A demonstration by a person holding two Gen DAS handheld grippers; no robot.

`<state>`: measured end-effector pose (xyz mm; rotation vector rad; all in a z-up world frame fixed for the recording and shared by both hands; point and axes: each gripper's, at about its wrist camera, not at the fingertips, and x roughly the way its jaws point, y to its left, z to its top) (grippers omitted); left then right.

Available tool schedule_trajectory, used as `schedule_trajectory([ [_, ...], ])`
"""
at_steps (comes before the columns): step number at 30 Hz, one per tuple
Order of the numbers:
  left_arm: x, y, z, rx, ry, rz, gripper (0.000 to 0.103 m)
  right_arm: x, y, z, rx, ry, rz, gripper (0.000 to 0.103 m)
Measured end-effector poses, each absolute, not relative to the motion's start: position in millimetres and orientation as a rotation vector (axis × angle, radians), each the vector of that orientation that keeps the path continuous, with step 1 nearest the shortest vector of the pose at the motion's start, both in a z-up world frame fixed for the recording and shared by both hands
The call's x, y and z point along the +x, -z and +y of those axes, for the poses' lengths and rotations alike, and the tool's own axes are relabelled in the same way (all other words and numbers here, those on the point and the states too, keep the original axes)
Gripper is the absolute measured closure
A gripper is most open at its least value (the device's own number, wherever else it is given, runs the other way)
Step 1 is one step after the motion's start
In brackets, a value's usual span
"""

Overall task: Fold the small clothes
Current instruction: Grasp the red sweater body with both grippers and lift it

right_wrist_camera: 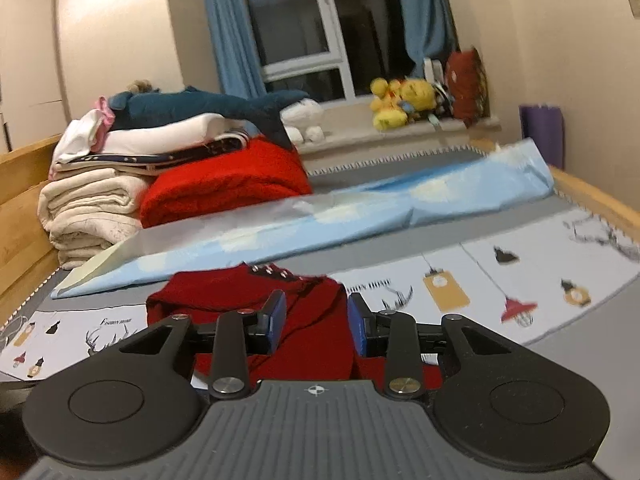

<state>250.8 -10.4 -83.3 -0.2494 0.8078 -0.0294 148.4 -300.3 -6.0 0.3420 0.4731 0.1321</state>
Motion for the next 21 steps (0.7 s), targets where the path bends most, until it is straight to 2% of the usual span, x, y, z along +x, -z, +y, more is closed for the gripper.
schedule_trajectory([
  [2,284,108,-1,-0.424,0.011,0.871,0.046,151,8,-307,0.346,-0.127,0.489,0.067],
  [4,312,126,8,-0.577,-0.025,0.906,0.043,152,8,-314,0.34,-0.12,0.486,0.067],
  [6,337,145,15,-0.716,-0.043,0.953,0.042,154,10,-321,0.343,-0.103,0.489,0.065],
  [8,352,155,19,-0.775,-0.062,0.97,0.045,157,13,-329,0.36,-0.09,0.5,0.064],
  [9,356,157,20,-0.765,-0.074,0.968,0.051,159,15,-331,0.365,-0.084,0.507,0.064],
  [10,358,158,22,-0.748,-0.081,0.974,0.072,160,16,-333,0.368,-0.079,0.512,0.064],
  [11,359,158,24,-0.731,-0.074,0.995,0.088,162,17,-334,0.368,-0.075,0.515,0.064],
  [16,317,112,58,-0.584,0.038,0.913,0.094,165,17,-331,0.358,-0.061,0.523,0.064],
  [21,246,70,136,-0.376,-0.018,0.966,0.095,166,17,-326,0.355,-0.051,0.525,0.064],
])
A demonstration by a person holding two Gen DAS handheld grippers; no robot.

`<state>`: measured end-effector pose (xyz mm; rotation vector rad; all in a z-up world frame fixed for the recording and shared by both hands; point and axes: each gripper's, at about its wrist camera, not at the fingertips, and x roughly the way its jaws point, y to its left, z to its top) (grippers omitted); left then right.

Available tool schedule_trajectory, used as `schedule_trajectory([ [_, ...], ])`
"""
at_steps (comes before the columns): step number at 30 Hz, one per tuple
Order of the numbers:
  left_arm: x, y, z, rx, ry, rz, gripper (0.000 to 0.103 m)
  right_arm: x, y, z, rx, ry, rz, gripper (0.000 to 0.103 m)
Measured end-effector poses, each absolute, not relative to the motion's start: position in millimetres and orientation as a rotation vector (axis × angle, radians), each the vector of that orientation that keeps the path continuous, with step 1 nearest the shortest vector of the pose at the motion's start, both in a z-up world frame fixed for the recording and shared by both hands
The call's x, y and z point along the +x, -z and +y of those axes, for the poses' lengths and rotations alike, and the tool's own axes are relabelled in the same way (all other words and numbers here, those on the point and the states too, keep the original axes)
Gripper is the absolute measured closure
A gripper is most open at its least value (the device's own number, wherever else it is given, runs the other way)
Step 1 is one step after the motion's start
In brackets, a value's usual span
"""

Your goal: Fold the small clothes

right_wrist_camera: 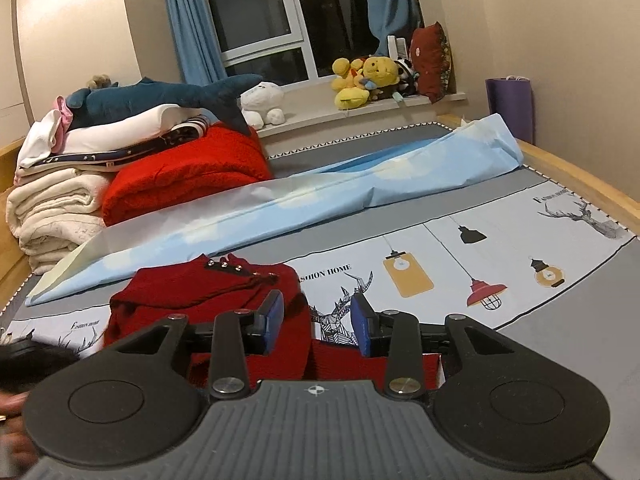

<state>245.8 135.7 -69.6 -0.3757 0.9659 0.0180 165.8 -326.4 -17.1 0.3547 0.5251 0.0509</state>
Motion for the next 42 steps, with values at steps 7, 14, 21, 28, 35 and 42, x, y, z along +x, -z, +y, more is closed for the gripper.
schedule_trajectory([
  [7,165,77,255,-0.232,-0.205,1.086,0.095,168,25,-324,0.356,-0.024,0.555,0.064],
  [14,152,97,268,-0.14,-0.156,1.175,0.086,194,59,-289,0.378,-0.071,0.723,0.057],
  [21,165,128,276,-0.149,-0.15,1.187,0.066,233,130,-225,0.292,-0.108,1.004,0.055],
  [28,182,146,283,-0.181,-0.188,1.255,0.066,239,181,-188,0.092,-0.074,1.14,0.055],
  [35,181,133,267,-0.138,-0.139,1.219,0.099,220,164,-208,0.16,-0.129,1.08,0.096],
  [42,159,92,214,-0.117,0.099,1.124,0.103,167,112,-286,0.192,-0.075,0.967,0.099],
])
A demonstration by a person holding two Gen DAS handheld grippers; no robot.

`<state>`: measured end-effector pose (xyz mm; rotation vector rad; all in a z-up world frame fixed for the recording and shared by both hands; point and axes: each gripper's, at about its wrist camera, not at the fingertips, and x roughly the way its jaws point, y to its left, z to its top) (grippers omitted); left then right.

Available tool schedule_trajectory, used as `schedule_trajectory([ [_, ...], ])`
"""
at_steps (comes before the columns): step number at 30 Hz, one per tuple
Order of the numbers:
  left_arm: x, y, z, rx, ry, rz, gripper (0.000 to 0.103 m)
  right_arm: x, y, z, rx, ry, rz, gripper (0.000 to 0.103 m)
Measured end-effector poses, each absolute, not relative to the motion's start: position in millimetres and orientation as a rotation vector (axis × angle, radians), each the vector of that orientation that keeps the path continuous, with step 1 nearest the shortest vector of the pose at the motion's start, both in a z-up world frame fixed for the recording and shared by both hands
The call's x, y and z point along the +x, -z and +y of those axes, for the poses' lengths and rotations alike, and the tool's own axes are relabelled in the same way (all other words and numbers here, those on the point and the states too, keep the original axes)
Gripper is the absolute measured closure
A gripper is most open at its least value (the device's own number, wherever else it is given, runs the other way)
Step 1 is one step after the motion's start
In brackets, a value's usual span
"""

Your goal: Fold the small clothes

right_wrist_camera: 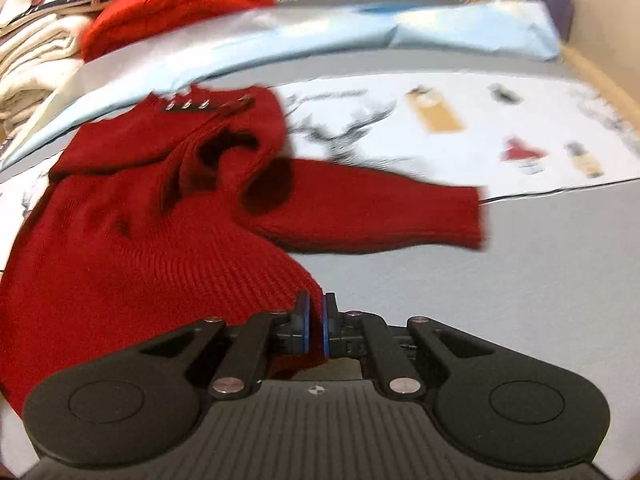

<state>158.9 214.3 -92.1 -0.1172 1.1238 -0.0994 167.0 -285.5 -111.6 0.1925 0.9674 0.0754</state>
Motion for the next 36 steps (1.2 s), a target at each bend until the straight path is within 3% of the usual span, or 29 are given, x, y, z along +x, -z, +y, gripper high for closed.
schedule_trajectory([
  [7,131,102,193,0.034,0.155,1.244,0.103,118,125,-335,0.076,0.039,1.106,0.099],
  [10,130,100,203,-0.025,0.152,1.245,0.103,111,136,-332,0.093,-0.005,1.157,0.098],
  [12,131,100,202,-0.099,0.173,1.247,0.094,110,130,-327,0.077,-0.001,1.1,0.096],
  [13,132,103,197,-0.116,0.183,1.26,0.077,109,129,-326,0.062,0.012,1.079,0.092],
  [14,132,108,191,-0.123,0.199,1.277,0.066,109,129,-323,0.05,0.027,1.068,0.078],
  [16,138,121,179,-0.104,0.228,1.328,0.065,118,135,-328,0.06,0.021,1.08,0.056],
  [17,141,130,171,-0.099,0.243,1.363,0.065,119,138,-327,0.068,0.008,1.089,0.054],
  [25,157,171,138,0.027,0.224,1.491,0.067,152,170,-344,0.081,0.001,1.169,0.054],
  [28,156,167,136,0.071,0.244,1.464,0.093,155,180,-348,0.113,0.02,1.201,0.054],
  [31,152,159,144,0.062,0.258,1.437,0.098,155,186,-346,0.136,0.015,1.22,0.056],
  [33,147,151,148,0.112,0.25,1.412,0.099,155,186,-340,0.128,-0.012,1.219,0.065],
  [34,144,147,152,0.141,0.241,1.402,0.099,154,184,-338,0.138,-0.041,1.22,0.086],
  [36,136,141,163,0.167,0.196,1.385,0.099,151,179,-331,0.137,-0.092,1.222,0.094],
])
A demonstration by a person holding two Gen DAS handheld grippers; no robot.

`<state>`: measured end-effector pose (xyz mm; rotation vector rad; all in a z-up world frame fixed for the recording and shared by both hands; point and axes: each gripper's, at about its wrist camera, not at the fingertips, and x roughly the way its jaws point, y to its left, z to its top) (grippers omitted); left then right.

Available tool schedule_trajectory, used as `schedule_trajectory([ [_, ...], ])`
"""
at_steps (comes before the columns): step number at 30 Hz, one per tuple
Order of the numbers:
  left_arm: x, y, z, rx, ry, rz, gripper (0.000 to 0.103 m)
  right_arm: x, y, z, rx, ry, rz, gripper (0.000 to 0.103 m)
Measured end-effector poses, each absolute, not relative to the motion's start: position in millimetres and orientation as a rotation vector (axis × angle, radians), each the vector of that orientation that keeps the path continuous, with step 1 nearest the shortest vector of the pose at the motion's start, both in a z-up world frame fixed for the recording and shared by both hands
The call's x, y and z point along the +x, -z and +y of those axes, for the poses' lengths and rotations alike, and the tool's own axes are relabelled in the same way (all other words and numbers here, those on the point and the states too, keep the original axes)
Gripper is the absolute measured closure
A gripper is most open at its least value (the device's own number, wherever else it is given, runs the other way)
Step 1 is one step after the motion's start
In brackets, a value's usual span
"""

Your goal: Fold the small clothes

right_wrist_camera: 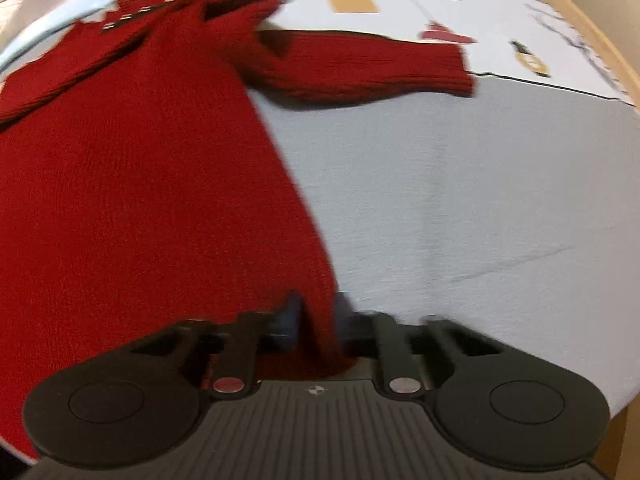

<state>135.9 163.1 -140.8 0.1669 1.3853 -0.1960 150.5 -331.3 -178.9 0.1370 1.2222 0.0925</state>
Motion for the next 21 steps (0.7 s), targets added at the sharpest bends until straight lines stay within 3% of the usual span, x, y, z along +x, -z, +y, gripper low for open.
schedule_trajectory([
  [9,138,139,164,0.291,0.082,1.378,0.095,115,171,-312,0.083,-0.307,1.346,0.098],
  [14,138,131,158,0.269,0.092,1.329,0.094,119,160,-317,0.159,-0.256,1.242,0.087],
  [17,142,132,153,0.243,0.101,1.329,0.089,122,177,-310,0.093,-0.273,1.329,0.087],
  [21,152,133,146,0.246,0.077,1.317,0.083,136,167,-322,0.188,-0.222,1.273,0.087],
])
